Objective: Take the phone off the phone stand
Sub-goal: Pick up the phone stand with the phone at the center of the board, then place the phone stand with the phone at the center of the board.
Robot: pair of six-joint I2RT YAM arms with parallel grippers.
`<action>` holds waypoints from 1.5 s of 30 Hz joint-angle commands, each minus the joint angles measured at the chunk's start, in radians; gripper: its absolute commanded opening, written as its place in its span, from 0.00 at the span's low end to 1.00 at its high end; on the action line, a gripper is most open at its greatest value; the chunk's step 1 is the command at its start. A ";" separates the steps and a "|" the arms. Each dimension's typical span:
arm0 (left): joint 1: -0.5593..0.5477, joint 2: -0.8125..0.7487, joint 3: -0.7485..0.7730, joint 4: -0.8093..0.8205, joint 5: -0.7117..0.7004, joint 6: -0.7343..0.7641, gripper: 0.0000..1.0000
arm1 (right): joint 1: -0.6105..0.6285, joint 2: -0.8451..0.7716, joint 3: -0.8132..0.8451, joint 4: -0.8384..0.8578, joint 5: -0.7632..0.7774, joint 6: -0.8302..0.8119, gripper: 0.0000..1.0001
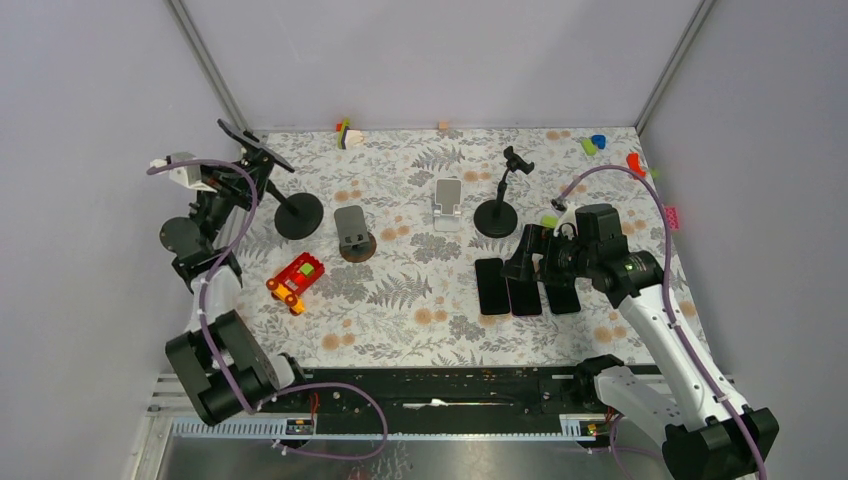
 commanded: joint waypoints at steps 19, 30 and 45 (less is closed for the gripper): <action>-0.964 -0.358 0.104 -0.700 -0.239 0.615 0.00 | -0.002 -0.059 0.073 -0.053 0.081 -0.011 1.00; -1.264 -0.175 -0.107 -0.277 -0.177 0.660 0.00 | -0.002 -0.102 0.054 -0.071 0.112 -0.001 1.00; -1.271 0.139 -0.211 0.250 -0.140 0.528 0.05 | -0.002 -0.099 0.055 -0.089 0.125 -0.004 1.00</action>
